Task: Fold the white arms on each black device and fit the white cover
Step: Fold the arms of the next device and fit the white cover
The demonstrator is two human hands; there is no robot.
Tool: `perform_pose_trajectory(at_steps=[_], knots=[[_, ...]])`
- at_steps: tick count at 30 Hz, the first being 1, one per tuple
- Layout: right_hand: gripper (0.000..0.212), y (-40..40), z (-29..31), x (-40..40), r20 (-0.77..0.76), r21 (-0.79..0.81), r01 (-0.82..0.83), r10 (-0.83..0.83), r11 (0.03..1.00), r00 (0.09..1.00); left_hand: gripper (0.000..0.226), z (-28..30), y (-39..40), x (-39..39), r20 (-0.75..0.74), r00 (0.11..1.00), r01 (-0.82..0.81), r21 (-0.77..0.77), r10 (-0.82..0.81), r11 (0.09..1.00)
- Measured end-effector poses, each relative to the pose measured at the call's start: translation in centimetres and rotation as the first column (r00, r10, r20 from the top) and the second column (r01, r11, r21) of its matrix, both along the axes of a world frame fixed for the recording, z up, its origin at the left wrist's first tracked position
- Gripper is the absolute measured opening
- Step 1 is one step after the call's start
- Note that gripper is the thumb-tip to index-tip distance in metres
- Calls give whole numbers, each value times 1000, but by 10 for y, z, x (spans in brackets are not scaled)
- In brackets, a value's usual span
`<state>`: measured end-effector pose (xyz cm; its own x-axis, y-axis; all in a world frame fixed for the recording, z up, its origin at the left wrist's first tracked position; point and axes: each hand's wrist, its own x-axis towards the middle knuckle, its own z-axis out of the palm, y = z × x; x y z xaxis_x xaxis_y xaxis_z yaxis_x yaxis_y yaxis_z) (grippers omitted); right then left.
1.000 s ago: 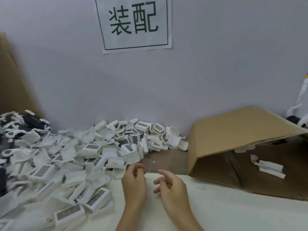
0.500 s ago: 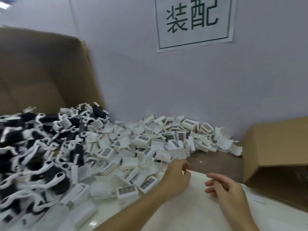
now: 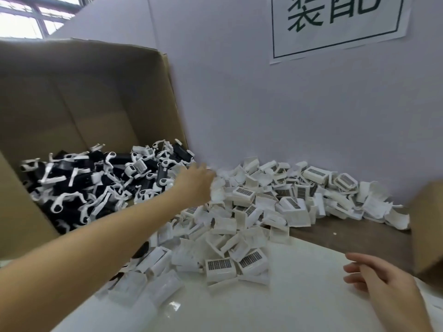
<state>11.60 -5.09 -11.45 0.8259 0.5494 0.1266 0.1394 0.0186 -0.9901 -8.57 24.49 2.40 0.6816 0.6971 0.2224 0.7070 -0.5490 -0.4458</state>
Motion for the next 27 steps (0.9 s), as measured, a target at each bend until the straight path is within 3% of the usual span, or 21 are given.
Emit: perform_pose_trajectory(at_steps=[4, 7, 9, 13, 20, 24, 26, 27], knots=[[34, -2, 4, -3, -21, -9, -17, 17, 1000, 1000, 56, 3, 35, -51, 53, 881, -457, -157, 470, 876], [34, -2, 8, -6, -28, -15, -31, 31, 999, 999, 71, -7, 54, -76, 25, 800, -534, -426, 599, 730], [33, -3, 10, -8, -34, -20, -36, 35, 999, 999, 71, -16, 59, -83, 58, 793, -494, -521, 606, 696], [33, -3, 12, -9, -35, -26, -35, 34, 999, 999, 16, -29, 70, -94, 323, 760, -388, -472, 565, 792], [34, -2, 6, -6, -24, -36, -9, 8, 999, 1000, 39, -34, 84, -92, 586, 571, -329, -479, 575, 814], [37, 1, 1, -2, -15, -37, 5, -6, 999, 1000, 30, -16, 77, -81, 723, 456, -221, -473, 519, 853], [37, 2, -1, -1, -13, -35, 13, -13, 999, 1000, 12, -1, 66, -73, 776, 429, -154, -441, 462, 884], [37, 3, -2, 0, -12, -37, 15, -16, 999, 1000, 15, 4, 60, -68, 806, 432, -124, -391, 405, 912]])
